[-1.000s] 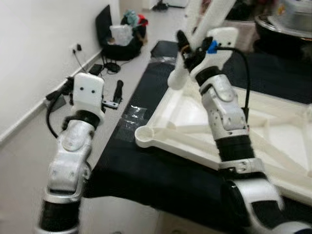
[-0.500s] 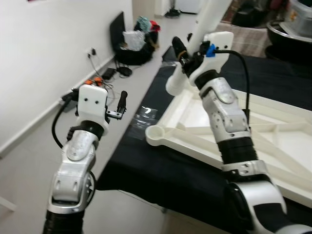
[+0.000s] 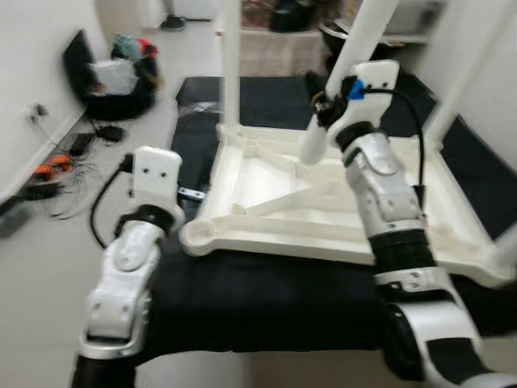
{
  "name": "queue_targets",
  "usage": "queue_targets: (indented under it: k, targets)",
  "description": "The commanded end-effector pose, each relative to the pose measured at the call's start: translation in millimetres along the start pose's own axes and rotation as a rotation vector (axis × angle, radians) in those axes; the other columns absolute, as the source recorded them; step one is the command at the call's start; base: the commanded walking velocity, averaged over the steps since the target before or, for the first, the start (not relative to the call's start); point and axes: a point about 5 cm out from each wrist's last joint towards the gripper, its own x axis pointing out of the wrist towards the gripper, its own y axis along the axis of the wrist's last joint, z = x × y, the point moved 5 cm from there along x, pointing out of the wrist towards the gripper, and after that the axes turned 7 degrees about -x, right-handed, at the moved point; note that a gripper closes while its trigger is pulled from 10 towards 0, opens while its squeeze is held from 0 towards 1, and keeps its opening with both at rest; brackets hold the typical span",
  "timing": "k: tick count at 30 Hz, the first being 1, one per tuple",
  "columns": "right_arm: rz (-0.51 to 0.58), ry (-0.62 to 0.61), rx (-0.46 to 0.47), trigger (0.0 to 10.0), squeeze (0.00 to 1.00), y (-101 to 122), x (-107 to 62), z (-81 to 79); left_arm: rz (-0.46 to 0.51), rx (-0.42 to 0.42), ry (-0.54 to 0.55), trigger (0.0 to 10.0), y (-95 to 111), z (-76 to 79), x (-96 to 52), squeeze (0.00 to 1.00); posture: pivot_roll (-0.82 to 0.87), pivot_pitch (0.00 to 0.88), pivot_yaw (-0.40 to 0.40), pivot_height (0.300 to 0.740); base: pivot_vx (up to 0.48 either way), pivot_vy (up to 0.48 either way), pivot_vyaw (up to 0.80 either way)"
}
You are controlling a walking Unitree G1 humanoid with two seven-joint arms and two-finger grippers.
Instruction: Building children table
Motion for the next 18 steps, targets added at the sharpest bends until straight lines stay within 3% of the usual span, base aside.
queue_targets:
  k: [1, 8, 18]
  targets:
    - [0.020, 0.014, 0.004, 10.0, 0.00, 5.9, 1.9, -6.7, -0.012, -0.005, 0.009, 10.0, -2.4, -2.1, -1.3, 0.00, 0.06, 0.040, -0.070, 0.740, 0.000, 0.480, 0.00]
    - [0.025, 0.011, 0.002, 10.0, 0.00, 6.9, 2.4, -6.9, -0.014, -0.001, 0.004, 10.0, -2.4, -0.7, -1.6, 0.00, 0.06, 0.043, -0.074, 0.740, 0.000, 0.480, 0.00]
    - [0.017, 0.015, 0.016, 10.0, 0.00, 7.3, 3.5, -6.8, -0.013, 0.009, 0.010, 10.0, -2.4, -1.0, -1.2, 0.00, 0.06, 0.052, -0.073, 0.740, 0.000, 0.000, 0.00]
